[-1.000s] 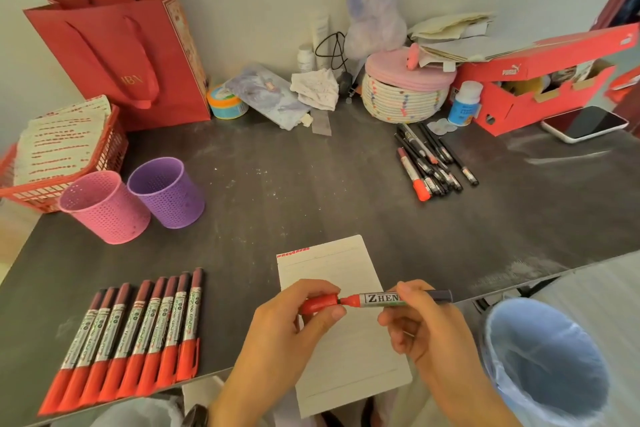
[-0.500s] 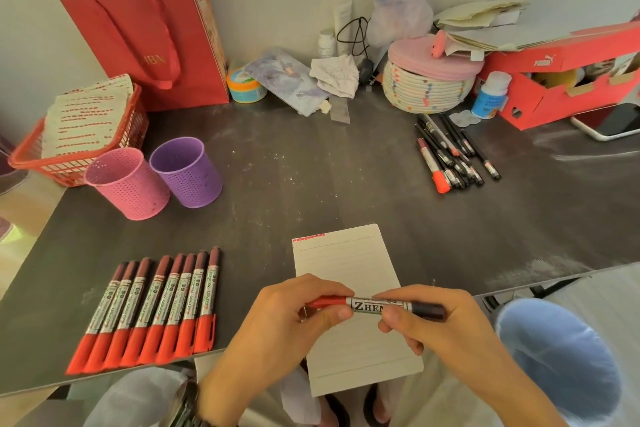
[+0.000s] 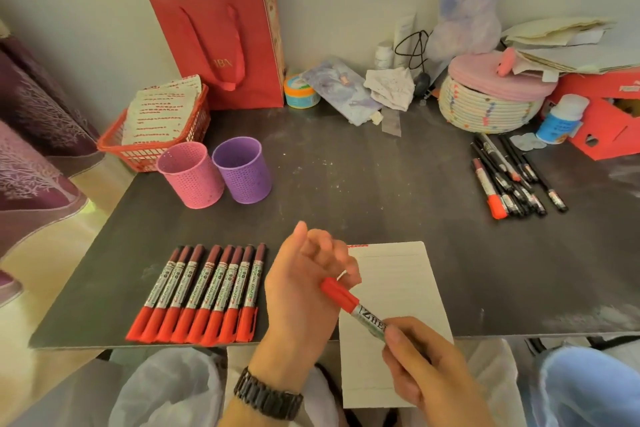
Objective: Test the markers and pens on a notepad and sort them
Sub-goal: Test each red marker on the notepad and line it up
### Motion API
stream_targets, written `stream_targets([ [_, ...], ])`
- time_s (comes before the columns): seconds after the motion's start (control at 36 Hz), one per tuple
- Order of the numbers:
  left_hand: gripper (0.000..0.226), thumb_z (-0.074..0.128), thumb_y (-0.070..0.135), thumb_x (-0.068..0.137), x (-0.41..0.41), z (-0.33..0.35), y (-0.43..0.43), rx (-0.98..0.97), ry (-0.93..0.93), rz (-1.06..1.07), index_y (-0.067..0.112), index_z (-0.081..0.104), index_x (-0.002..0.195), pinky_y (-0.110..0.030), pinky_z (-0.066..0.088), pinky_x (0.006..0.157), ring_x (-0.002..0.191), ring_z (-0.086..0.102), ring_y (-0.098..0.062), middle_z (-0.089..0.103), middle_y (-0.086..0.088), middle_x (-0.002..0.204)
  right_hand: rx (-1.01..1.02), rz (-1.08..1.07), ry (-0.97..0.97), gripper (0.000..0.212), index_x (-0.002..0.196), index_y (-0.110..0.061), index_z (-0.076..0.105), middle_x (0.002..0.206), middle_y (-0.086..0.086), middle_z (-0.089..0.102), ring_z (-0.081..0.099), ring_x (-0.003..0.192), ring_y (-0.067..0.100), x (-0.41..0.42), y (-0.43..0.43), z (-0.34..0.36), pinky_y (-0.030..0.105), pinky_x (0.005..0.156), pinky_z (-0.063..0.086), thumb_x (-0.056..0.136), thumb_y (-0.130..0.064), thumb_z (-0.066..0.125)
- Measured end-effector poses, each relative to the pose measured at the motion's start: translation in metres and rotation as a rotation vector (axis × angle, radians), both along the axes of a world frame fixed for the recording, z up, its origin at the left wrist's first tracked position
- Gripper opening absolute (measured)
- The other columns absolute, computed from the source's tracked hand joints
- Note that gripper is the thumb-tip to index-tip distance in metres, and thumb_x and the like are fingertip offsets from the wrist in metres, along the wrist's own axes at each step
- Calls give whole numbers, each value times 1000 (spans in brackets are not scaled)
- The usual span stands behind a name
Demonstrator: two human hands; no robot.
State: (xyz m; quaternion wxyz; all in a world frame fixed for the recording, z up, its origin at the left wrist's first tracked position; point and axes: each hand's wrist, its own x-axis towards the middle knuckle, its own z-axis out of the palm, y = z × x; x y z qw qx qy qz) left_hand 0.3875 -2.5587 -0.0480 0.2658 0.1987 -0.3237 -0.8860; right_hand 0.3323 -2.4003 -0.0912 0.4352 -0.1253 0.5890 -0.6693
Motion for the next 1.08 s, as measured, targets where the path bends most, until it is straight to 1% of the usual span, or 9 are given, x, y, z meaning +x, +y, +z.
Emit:
stream_targets([
  [0.06,38,55,42,91,-1,0,1,65,41,10,18,49,63,-24,25,41,40,30,-13,38,3,49,17,-21,-4,27,86,-19,76,57,3,49,36,44,9,7,-3,-1,17,43,31,71,-41,68],
  [0.14,43,51,40,94,-2,-2,6,101,59,39,19,39,58,-26,9,43,40,11,-9,22,8,43,32,-88,47,26,88,-27,76,53,0,44,36,48,9,17,-7,1,18,44,31,71,-44,68],
  [0.39,45,54,38,90,-7,0,24,153,54,134,22,35,53,-20,16,33,34,13,-5,18,10,42,33,-283,149,32,78,-22,74,49,0,40,31,43,11,34,-3,13,21,40,29,65,-51,70],
  [0.53,46,54,40,89,-3,3,22,118,82,124,23,34,52,-22,12,35,35,12,-6,18,11,42,89,-251,297,40,86,-25,72,53,-5,50,39,52,11,33,-3,15,33,55,35,69,-61,66],
  [0.64,43,52,36,93,-3,2,12,47,42,122,21,38,55,-24,13,40,38,14,-8,20,10,44,69,-150,273,33,85,-25,71,53,-4,45,37,50,10,25,-9,17,22,48,33,75,-56,65],
  [0.72,35,51,31,95,2,-4,7,-101,-36,112,18,51,63,-23,30,44,43,32,-12,37,3,50,71,-76,319,32,89,-28,74,55,-2,53,42,51,8,13,-11,20,17,49,34,76,-56,65],
  [0.83,18,55,26,90,15,-13,3,-568,-282,83,10,63,86,-30,48,64,71,60,-19,64,-8,82,50,-45,394,32,93,-34,75,65,3,64,49,50,4,-3,-12,24,12,51,38,73,-57,63],
  [0.94,14,56,39,89,33,-21,-2,-747,-466,-1,31,68,90,-25,45,56,62,57,-13,67,3,75,48,-17,411,36,98,-28,78,72,7,71,47,52,9,-19,-13,27,18,52,43,74,-50,62],
  [1.08,12,63,32,94,54,-20,-14,-816,-523,-2,38,72,100,-20,47,59,67,59,-9,69,6,78,106,-13,390,36,105,-17,65,77,6,76,61,54,11,-35,-27,22,18,54,52,74,-34,67],
])
